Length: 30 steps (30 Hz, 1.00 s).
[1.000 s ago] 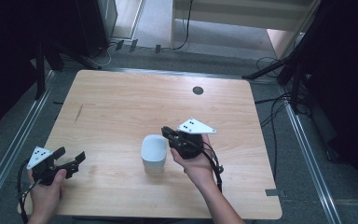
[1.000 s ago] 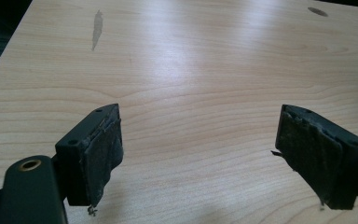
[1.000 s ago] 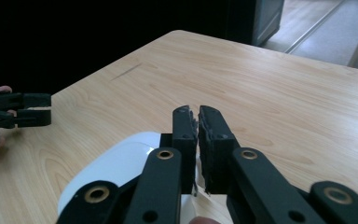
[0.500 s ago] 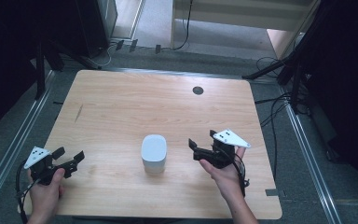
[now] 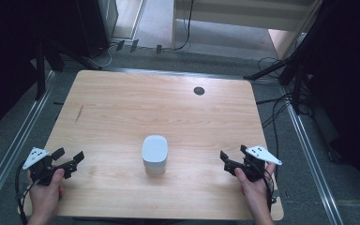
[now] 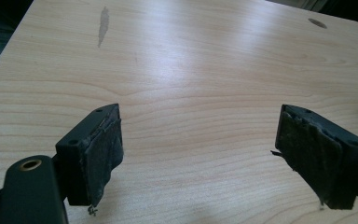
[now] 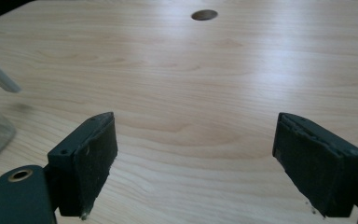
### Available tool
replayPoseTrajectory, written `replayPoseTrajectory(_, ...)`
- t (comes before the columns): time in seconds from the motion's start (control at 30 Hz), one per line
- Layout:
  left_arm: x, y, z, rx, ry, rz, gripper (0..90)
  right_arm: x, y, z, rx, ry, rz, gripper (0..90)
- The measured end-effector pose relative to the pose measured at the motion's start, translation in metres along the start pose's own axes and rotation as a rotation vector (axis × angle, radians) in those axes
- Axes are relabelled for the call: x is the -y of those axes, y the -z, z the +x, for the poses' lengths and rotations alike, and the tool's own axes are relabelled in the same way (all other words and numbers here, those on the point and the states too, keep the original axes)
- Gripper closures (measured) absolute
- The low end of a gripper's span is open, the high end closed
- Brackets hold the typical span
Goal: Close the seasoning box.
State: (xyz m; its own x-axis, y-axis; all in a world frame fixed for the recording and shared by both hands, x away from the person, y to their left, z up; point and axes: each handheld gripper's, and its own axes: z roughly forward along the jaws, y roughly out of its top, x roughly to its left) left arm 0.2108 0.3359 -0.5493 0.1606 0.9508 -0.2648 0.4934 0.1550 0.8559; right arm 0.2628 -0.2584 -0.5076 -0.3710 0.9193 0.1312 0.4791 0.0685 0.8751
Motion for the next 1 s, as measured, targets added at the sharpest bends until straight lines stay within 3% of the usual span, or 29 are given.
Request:
replayPoseTrajectory(0.5,0.0,0.0,0.0,0.0,0.003,0.0,14.8,0.034,0.023,-0.045,0.103,-0.042,0.039,14.4)
replayPoseTrajectory(0.63,0.0,0.0,0.0,0.0,0.003,0.0,14.8,0.045,0.029,-0.054,0.149,-0.024,0.056,14.6)
replayPoseTrajectory(0.73,0.0,0.0,0.0,0.0,0.002,0.0,14.8,0.049,0.034,-0.06,0.145,-0.05,0.044,14.8)
replayPoseTrajectory(0.83,0.0,0.0,0.0,-0.001,0.003,-0.001,14.8,0.05,0.038,-0.062,0.167,-0.047,0.044,15.3)
replayPoseTrajectory(1.0,0.0,0.0,0.0,0.0,-0.002,-0.005,14.8,0.054,0.042,-0.064,0.155,-0.061,0.015,15.3)
